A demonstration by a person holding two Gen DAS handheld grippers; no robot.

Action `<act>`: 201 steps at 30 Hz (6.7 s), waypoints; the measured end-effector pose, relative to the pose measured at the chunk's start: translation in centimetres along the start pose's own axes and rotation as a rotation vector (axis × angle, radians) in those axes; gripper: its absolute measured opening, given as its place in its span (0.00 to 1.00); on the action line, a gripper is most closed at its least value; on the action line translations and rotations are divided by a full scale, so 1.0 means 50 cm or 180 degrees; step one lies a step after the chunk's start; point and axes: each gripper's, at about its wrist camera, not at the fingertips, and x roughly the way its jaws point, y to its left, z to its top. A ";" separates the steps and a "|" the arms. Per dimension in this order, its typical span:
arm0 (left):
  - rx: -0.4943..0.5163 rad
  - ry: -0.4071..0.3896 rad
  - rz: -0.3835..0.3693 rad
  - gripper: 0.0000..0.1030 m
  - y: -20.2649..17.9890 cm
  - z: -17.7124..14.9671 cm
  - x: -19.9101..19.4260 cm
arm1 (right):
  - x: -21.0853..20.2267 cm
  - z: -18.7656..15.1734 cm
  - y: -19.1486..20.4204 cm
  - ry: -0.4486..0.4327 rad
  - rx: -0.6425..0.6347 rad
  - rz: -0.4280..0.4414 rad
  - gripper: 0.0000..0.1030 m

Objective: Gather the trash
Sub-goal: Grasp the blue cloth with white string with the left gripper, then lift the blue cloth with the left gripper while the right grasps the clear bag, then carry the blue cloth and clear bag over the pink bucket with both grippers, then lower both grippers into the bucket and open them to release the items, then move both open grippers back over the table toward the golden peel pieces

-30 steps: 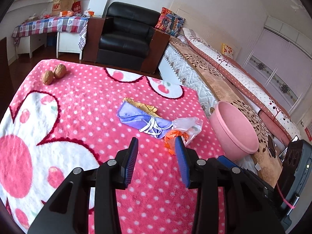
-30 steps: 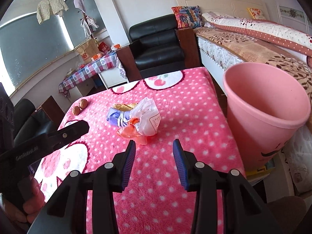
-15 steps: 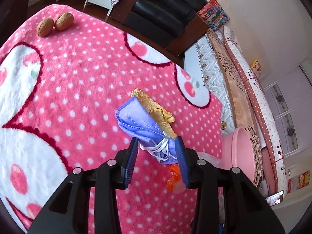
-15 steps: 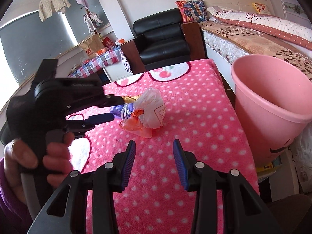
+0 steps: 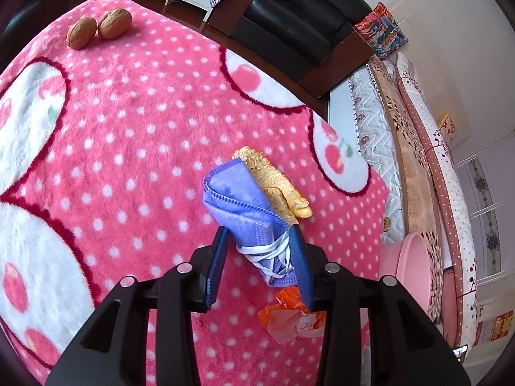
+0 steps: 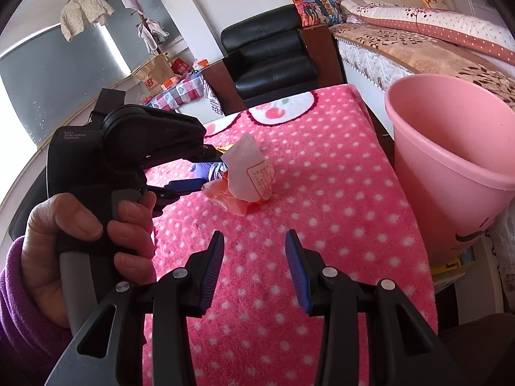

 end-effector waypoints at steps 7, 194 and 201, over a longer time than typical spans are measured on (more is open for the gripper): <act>0.0163 -0.0058 -0.0164 0.23 0.013 0.001 -0.014 | 0.004 -0.002 0.004 0.0029 -0.0014 -0.0028 0.38; 0.1833 -0.1091 -0.0505 0.35 0.076 -0.159 -0.318 | -0.111 0.032 0.084 -0.0339 -0.0279 -0.0469 0.11; 0.1721 -0.1163 -0.0439 0.35 0.114 -0.141 -0.325 | -0.061 0.034 0.106 -0.0168 -0.0334 -0.0413 0.11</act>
